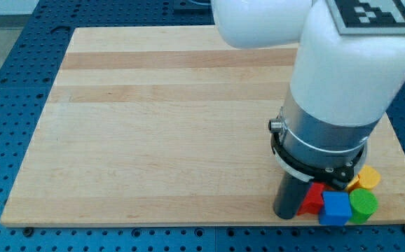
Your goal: Slide the blue triangle along with the green star right a bit
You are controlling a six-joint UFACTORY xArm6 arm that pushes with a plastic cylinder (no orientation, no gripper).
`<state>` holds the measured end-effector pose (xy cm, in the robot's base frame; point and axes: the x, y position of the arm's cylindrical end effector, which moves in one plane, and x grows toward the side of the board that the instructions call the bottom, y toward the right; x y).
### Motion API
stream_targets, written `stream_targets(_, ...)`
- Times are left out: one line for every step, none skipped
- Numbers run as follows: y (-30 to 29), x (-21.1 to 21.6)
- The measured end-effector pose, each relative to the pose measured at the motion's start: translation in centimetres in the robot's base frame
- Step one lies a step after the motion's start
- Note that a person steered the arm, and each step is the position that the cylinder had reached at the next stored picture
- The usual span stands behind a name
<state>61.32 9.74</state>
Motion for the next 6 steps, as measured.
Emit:
stream_targets(-2.0, -0.2)
stream_targets(-5.6, -3.5)
stream_targets(-5.8, -7.9)
stream_targets(-3.4, -8.5)
stream_targets(0.4, -8.5)
stream_targets(4.1, -8.5)
